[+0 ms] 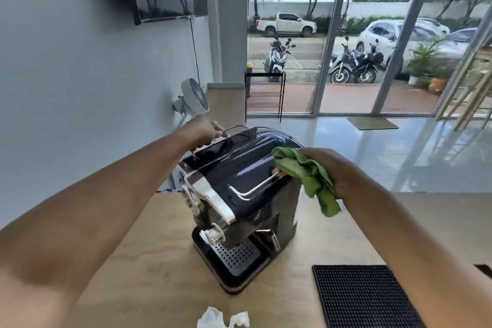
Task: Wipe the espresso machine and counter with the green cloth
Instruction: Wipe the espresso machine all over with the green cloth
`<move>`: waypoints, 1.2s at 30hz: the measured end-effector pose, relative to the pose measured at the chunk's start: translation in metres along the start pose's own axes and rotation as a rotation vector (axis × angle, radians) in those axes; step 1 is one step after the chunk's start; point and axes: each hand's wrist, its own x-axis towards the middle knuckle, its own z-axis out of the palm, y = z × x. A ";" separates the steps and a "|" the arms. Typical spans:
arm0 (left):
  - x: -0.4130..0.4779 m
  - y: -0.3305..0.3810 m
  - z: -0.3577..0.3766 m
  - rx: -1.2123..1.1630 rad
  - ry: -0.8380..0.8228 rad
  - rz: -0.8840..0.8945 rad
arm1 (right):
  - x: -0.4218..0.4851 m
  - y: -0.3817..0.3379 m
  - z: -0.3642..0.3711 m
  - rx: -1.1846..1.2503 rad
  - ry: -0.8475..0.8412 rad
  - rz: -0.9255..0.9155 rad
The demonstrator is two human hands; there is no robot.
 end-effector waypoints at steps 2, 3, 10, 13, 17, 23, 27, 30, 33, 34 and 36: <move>0.008 0.004 -0.001 0.035 -0.062 -0.011 | -0.010 0.009 0.007 0.052 -0.041 0.012; 0.011 0.008 0.000 0.061 -0.090 -0.011 | -0.012 0.014 0.009 0.064 -0.053 0.024; 0.023 0.034 0.003 0.179 -0.169 0.128 | -0.008 0.052 0.030 0.107 -0.064 -0.027; 0.028 0.033 0.010 0.183 -0.131 0.185 | -0.004 0.064 0.034 0.073 -0.036 -0.083; 0.031 0.029 0.018 0.271 -0.041 0.194 | -0.010 0.063 0.016 0.026 -0.082 -0.091; 0.012 0.058 0.044 0.441 0.142 0.207 | -0.031 0.057 -0.060 0.214 0.012 -0.200; -0.003 0.096 0.084 0.455 0.083 0.266 | -0.001 0.063 -0.095 0.574 0.476 -0.317; -0.008 0.109 0.109 0.527 0.047 0.241 | 0.019 0.064 -0.079 0.621 0.458 -0.309; -0.013 0.113 0.124 0.578 0.032 0.160 | 0.041 0.066 -0.056 0.553 0.291 -0.266; -0.015 0.113 0.127 0.579 0.028 0.145 | 0.048 0.066 -0.049 0.530 0.240 -0.252; -0.016 0.113 0.128 0.583 0.029 0.133 | 0.064 0.065 -0.045 0.485 0.179 -0.244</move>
